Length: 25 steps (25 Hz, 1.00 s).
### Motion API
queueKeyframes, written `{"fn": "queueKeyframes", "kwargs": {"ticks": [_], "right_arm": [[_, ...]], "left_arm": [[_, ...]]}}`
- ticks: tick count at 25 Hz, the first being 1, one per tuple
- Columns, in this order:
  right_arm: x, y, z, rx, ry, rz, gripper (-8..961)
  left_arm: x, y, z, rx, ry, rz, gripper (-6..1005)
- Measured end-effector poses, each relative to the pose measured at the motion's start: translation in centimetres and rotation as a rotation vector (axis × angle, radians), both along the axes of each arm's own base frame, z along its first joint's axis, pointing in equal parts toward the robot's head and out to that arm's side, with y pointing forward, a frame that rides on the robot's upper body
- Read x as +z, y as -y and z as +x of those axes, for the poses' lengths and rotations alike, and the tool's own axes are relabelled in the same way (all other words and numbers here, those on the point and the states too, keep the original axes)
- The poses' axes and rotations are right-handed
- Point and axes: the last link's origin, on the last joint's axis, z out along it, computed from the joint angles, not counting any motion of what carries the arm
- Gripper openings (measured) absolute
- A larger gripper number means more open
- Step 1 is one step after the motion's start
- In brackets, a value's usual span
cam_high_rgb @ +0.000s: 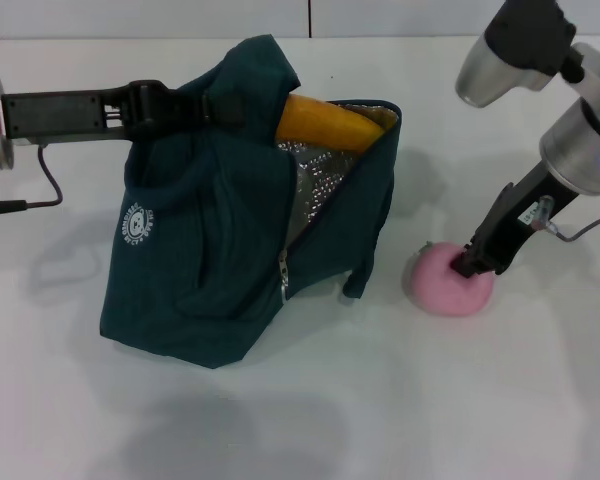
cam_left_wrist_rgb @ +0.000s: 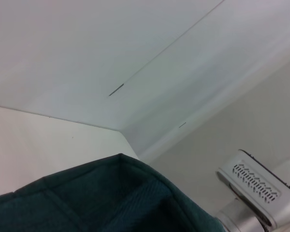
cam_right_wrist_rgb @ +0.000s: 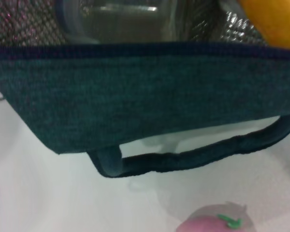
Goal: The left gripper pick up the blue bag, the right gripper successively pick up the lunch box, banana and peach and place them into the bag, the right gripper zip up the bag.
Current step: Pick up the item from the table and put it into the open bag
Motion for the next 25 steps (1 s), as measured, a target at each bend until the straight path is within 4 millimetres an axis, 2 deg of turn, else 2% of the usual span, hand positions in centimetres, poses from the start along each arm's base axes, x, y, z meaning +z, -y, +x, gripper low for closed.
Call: {"fn": "queueKeyframes", "kwargs": {"ticks": [4, 6, 7, 8, 9, 12, 16, 19, 21, 25], "right_arm": [[1.4, -0.3, 0.3, -0.047, -0.063, 0.034, 54], [2.9, -0.6, 0.7, -0.079, -0.119, 0.070, 46], [3.7, -0.6, 1.0, -0.096, -0.146, 0.086, 43], [5.5, -0.7, 1.4, -0.127, -0.201, 0.119, 39], [5.5, -0.7, 1.4, -0.127, -0.201, 0.119, 35], [8.5, -0.6, 1.8, -0.155, -0.317, 0.166, 31], [12.1, -0.3, 0.9, -0.138, -0.519, 0.194, 36], [12.9, 0.0, -0.2, -0.101, -0.632, 0.180, 46], [12.8, 0.1, -1.0, -0.073, -0.675, 0.162, 54], [10.9, 0.1, -3.1, -0.005, -0.722, 0.110, 68]], "left_arm": [[0.0, 0.1, -0.1, 0.005, 0.001, -0.002, 35], [0.0, 0.1, -0.2, 0.009, 0.001, -0.002, 35], [0.0, 0.1, -0.2, 0.011, 0.002, -0.002, 35], [0.1, 0.1, -0.3, 0.015, 0.005, -0.003, 35], [0.1, 0.1, -0.3, 0.015, 0.005, -0.003, 35], [0.2, 0.2, -0.4, 0.025, 0.009, -0.004, 35], [0.1, 0.3, -0.8, 0.052, 0.022, -0.021, 36], [0.1, 0.4, -1.1, 0.066, 0.029, -0.032, 36], [0.2, 0.4, -1.3, 0.075, 0.033, -0.031, 36], [0.6, 0.5, -1.8, 0.092, 0.042, -0.012, 36]]}}
